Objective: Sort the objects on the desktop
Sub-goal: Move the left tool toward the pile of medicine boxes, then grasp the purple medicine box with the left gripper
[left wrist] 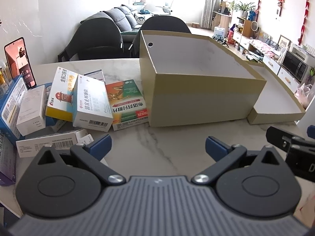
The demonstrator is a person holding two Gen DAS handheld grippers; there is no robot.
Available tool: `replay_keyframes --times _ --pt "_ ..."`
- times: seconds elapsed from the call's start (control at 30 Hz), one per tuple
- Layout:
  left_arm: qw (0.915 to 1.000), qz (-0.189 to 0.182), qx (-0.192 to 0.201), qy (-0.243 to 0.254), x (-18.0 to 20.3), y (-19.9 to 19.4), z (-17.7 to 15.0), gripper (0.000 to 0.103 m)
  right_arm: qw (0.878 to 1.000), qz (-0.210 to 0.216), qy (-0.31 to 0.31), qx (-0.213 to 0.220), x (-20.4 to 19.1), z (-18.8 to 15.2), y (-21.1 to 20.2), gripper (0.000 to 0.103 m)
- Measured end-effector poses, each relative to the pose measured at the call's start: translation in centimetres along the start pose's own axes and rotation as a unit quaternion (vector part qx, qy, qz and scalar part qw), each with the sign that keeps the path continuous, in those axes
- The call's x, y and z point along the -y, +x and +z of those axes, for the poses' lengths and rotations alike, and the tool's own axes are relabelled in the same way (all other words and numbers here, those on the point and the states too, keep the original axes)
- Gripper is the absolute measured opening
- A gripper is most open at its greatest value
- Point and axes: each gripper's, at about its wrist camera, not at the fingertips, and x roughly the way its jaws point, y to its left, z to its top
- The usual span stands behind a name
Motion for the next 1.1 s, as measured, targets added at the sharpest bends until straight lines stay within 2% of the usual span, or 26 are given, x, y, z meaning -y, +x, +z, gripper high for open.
replay_keyframes --times 0.6,1.1 --pt "0.9983 0.044 0.002 -0.038 -4.7 -1.0 -0.3 0.103 0.998 0.038 -0.043 -0.002 -4.3 0.7 0.8 0.103" --pt "0.9894 0.108 0.007 -0.097 -10.4 -3.1 -1.3 0.103 0.992 0.097 -0.087 0.003 -9.6 1.4 1.2 0.103"
